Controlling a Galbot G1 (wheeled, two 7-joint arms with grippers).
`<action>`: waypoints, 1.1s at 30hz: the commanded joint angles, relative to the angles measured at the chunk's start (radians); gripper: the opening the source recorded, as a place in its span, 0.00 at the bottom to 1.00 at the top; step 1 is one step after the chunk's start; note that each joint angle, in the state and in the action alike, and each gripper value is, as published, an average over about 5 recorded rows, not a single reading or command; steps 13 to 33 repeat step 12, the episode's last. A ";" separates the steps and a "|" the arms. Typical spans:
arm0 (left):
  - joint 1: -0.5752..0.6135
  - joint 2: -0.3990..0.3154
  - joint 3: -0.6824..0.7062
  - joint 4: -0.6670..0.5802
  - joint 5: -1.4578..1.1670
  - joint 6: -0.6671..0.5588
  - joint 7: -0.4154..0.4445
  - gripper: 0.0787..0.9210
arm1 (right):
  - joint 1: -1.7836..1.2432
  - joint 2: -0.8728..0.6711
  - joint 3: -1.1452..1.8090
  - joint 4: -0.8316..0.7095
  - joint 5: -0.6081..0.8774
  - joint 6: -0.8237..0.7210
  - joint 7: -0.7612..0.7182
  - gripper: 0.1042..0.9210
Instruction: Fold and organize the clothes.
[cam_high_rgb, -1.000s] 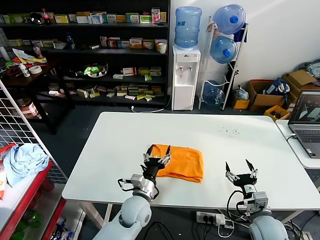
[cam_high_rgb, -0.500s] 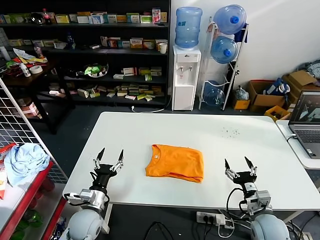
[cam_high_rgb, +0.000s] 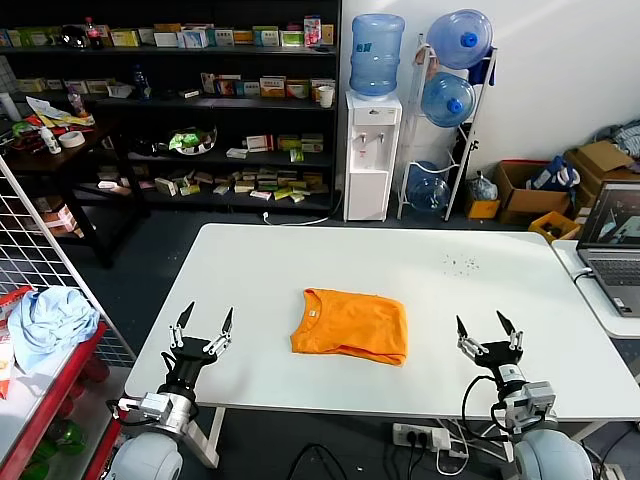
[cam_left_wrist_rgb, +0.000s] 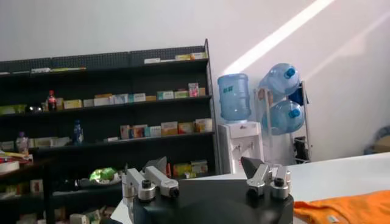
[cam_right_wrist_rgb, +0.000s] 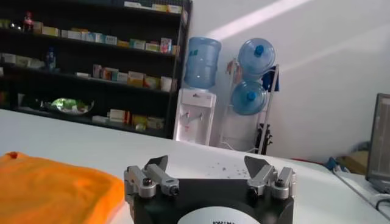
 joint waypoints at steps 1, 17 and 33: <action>0.029 -0.018 -0.029 -0.023 0.038 -0.009 0.017 0.88 | -0.003 0.004 0.020 0.011 0.000 -0.003 -0.022 0.88; 0.023 -0.036 -0.014 -0.032 0.058 -0.011 0.007 0.88 | -0.005 0.007 0.015 0.018 -0.004 -0.007 -0.025 0.88; 0.023 -0.036 -0.014 -0.032 0.058 -0.011 0.007 0.88 | -0.005 0.007 0.015 0.018 -0.004 -0.007 -0.025 0.88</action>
